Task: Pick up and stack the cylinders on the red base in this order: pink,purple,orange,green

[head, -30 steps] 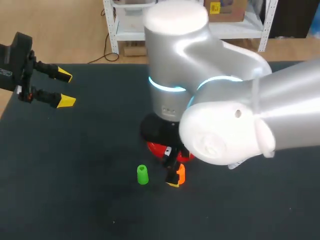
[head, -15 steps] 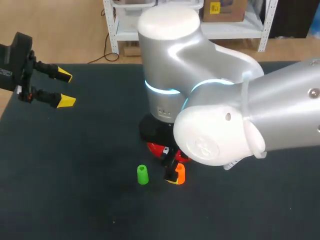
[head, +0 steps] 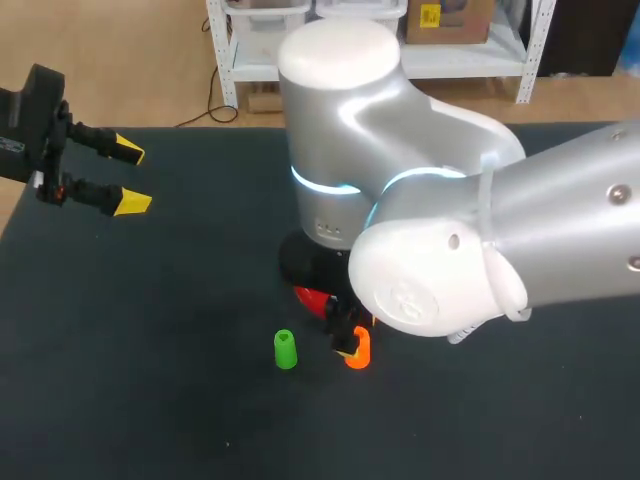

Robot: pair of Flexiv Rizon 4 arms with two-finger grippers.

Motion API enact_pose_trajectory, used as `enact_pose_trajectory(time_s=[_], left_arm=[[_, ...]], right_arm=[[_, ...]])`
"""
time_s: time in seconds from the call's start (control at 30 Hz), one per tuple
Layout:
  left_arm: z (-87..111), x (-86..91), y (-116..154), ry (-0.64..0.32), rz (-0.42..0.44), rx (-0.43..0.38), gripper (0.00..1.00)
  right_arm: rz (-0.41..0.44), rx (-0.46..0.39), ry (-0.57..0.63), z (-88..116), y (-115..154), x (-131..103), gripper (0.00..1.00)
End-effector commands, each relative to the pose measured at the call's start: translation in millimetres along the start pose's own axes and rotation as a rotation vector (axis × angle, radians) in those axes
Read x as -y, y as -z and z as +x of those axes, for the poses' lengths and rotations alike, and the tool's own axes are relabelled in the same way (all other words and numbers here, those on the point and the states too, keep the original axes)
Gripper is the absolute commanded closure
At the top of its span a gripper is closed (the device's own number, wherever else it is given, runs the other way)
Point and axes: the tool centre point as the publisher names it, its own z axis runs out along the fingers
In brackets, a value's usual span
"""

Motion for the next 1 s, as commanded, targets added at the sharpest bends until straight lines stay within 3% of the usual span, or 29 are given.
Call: enact_pose_trajectory(time_s=[0.03, 0.23, 0.37, 0.73, 0.87, 1.0], left_arm=[[1.0, 0.1, -0.1, -0.002, -0.001, 0.002, 0.0], [1.0, 0.1, -0.1, -0.002, -0.001, 0.002, 0.0], [1.0, 0.1, -0.1, -0.002, -0.001, 0.002, 0.0], [1.0, 0.1, -0.1, -0.002, -0.001, 0.002, 0.0], [1.0, 0.1, -0.1, -0.002, -0.001, 0.002, 0.0], [1.0, 0.1, -0.1, -0.002, -0.001, 0.002, 0.0]], right_arm=[[0.006, 0.0, -0.003, 0.1, -1.0, 0.2, 0.65], [0.019, -0.02, -0.023, -1.4, 1.2, 2.5, 1.0], [0.057, -0.043, -0.047, -0.9, 27.5, 4.5, 1.0], [0.091, 0.007, -0.045, -2.7, 184.7, 20.6, 1.0], [0.074, 0.057, -0.064, -7.3, 221.8, 34.5, 1.0], [0.059, 0.077, -0.115, -13.9, 237.7, 54.8, 1.0]])
